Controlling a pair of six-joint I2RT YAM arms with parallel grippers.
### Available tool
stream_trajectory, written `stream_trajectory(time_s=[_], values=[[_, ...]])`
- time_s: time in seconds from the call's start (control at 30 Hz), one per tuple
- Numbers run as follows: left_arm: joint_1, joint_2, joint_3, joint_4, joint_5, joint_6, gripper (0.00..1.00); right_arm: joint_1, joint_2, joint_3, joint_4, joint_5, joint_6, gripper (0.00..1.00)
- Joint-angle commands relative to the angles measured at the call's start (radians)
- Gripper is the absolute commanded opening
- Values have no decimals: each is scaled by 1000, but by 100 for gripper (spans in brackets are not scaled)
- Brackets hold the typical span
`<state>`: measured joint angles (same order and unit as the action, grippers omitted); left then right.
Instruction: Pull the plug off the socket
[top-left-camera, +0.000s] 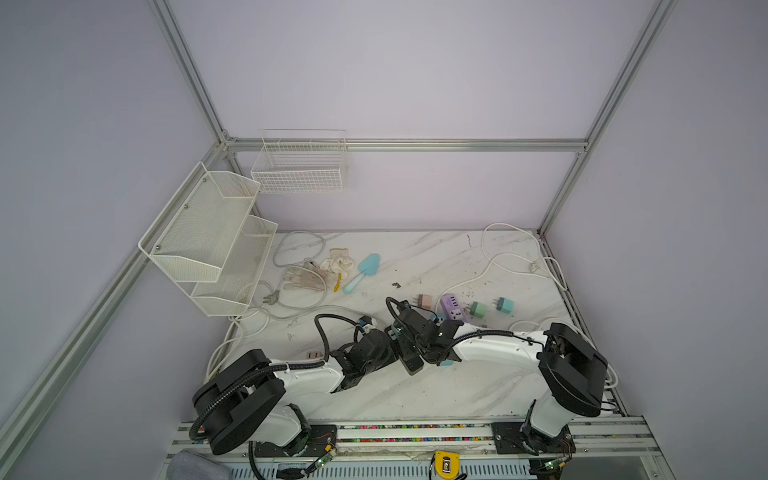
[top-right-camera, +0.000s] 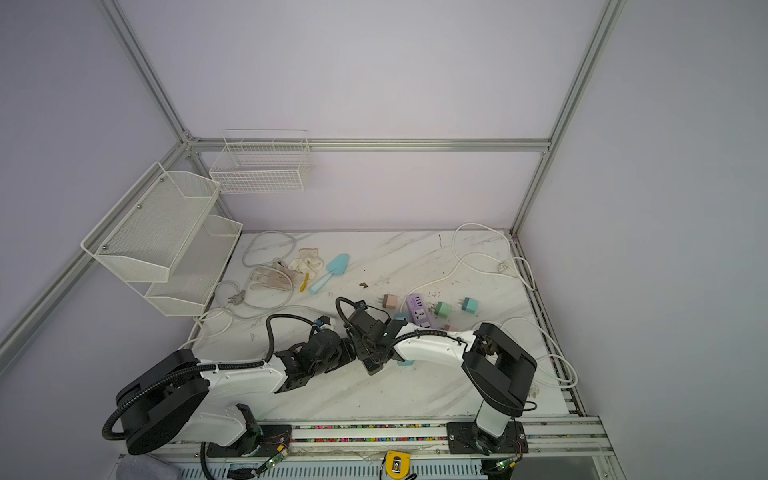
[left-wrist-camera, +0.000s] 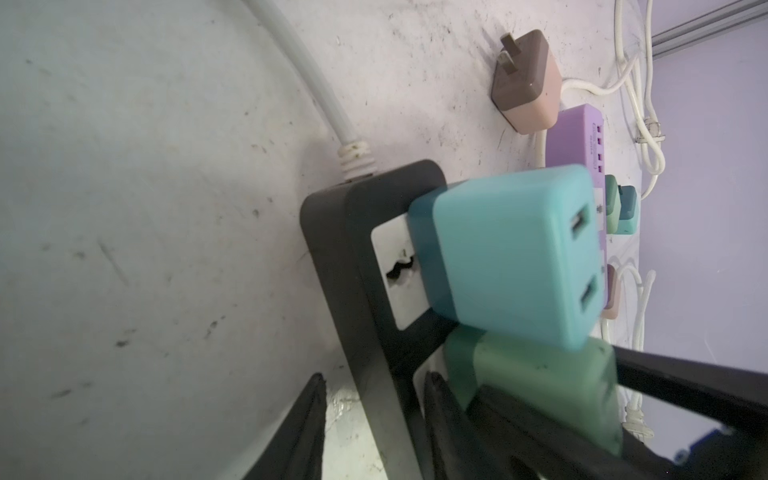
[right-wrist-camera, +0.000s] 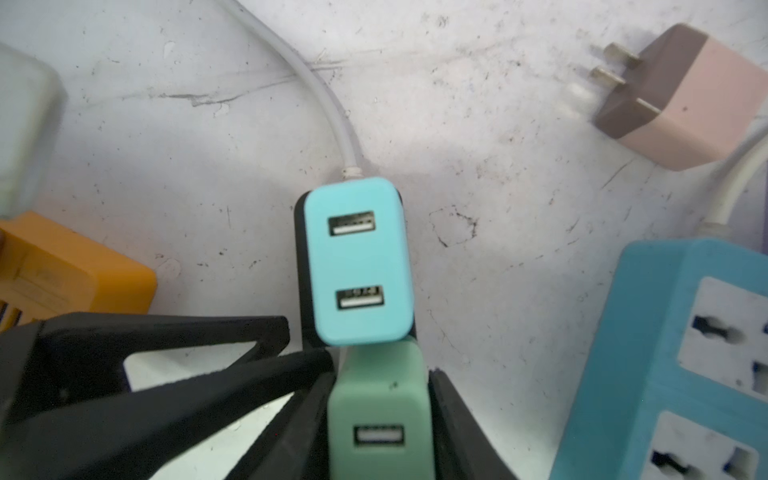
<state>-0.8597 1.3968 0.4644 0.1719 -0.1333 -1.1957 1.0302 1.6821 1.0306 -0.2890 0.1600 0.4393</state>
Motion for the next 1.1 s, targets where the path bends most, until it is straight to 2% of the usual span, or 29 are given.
stream_trajectory(time_s=[0.0, 0.3, 0.43, 0.6, 0.73, 1.07], values=[[1, 6, -49, 23, 8, -35, 36, -2, 17, 10, -23, 7, -5, 40], [-2, 8, -75, 14, 20, -45, 32, -2, 19, 9, -26, 0, -21, 34], [-9, 44, -82, 14, 46, -40, 32, -3, -1, 1, -1, -47, -36, 29], [-27, 45, -96, 12, 30, -61, 30, -2, 17, 23, -36, 7, -52, 24], [-30, 47, -97, 9, 37, -54, 30, -1, 34, 22, -15, -34, -54, 20], [-46, 47, -114, -4, 29, -71, 27, -22, -30, -1, -15, -12, -30, 20]])
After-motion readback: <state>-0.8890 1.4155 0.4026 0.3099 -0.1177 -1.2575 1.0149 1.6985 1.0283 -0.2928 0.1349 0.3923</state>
